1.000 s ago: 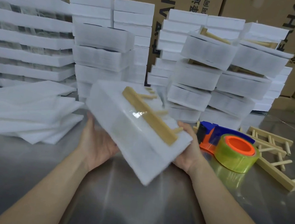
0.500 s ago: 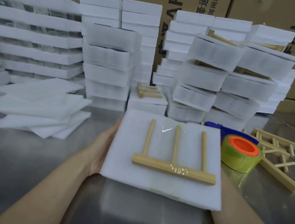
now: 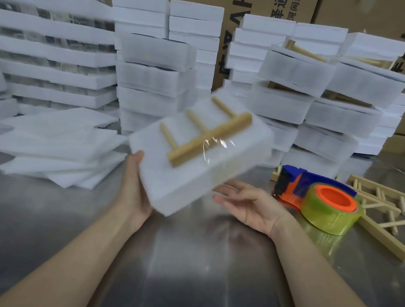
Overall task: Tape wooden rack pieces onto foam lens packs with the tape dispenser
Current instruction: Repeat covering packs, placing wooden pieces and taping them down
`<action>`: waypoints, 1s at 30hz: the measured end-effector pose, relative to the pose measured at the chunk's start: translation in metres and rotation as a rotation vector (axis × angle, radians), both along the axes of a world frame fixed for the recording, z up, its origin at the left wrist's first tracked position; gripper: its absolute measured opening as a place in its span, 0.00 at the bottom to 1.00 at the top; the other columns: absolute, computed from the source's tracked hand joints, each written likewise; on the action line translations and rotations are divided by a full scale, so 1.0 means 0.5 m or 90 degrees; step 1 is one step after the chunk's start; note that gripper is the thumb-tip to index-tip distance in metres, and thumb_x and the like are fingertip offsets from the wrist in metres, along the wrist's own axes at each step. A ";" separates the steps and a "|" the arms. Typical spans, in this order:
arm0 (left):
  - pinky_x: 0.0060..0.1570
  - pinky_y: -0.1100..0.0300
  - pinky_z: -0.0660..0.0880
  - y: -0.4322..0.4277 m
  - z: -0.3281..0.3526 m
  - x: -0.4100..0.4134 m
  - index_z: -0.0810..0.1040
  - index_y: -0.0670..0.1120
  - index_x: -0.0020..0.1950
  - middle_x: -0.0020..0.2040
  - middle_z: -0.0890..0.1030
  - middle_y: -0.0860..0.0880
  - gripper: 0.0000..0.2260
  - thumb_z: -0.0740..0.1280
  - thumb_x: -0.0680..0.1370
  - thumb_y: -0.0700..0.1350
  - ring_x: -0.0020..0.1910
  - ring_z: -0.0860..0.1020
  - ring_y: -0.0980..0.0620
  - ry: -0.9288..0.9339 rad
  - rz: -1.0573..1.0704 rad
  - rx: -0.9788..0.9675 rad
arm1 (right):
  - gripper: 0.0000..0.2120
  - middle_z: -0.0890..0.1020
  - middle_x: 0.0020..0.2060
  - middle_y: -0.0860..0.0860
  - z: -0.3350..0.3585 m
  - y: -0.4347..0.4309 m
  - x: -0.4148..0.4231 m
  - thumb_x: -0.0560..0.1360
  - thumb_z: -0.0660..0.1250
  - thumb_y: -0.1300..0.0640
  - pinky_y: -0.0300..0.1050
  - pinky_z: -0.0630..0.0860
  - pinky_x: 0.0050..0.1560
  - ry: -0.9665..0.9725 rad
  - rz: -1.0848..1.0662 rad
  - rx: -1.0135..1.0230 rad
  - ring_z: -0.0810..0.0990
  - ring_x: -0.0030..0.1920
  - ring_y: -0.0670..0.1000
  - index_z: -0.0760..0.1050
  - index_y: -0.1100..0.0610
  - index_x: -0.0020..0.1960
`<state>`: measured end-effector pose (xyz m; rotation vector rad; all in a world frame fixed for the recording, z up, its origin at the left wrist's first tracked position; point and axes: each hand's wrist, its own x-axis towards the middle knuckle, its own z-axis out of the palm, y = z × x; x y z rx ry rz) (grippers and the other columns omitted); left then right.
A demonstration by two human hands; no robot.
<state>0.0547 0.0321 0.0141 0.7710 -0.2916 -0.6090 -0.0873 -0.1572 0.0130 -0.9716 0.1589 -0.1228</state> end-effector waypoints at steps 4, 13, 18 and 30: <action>0.57 0.53 0.78 -0.046 0.001 -0.039 0.68 0.47 0.72 0.64 0.79 0.48 0.20 0.62 0.80 0.46 0.62 0.78 0.50 -0.065 0.082 -0.049 | 0.43 0.75 0.66 0.57 0.005 0.033 0.016 0.61 0.80 0.63 0.61 0.72 0.65 -0.072 0.150 -0.068 0.75 0.64 0.60 0.66 0.57 0.72; 0.56 0.51 0.78 -0.101 -0.022 -0.067 0.64 0.49 0.61 0.60 0.78 0.52 0.34 0.78 0.62 0.56 0.55 0.80 0.58 -0.093 0.234 0.071 | 0.44 0.77 0.58 0.55 0.005 0.035 0.031 0.49 0.86 0.48 0.41 0.78 0.39 -0.060 -0.004 -0.007 0.74 0.54 0.52 0.74 0.56 0.61; 0.60 0.48 0.76 -0.122 -0.016 -0.059 0.63 0.44 0.65 0.59 0.78 0.50 0.42 0.79 0.59 0.57 0.57 0.79 0.55 -0.129 0.237 0.096 | 0.44 0.72 0.69 0.58 0.004 0.019 0.051 0.54 0.83 0.48 0.41 0.64 0.49 -0.090 -0.078 0.000 0.69 0.63 0.54 0.71 0.57 0.66; 0.55 0.60 0.76 -0.193 -0.011 -0.020 0.64 0.45 0.63 0.57 0.78 0.51 0.33 0.78 0.66 0.53 0.54 0.79 0.58 -0.129 0.270 0.122 | 0.18 0.81 0.56 0.51 0.003 -0.023 0.108 0.74 0.62 0.48 0.38 0.73 0.45 -0.158 -0.234 -0.041 0.77 0.56 0.51 0.73 0.53 0.62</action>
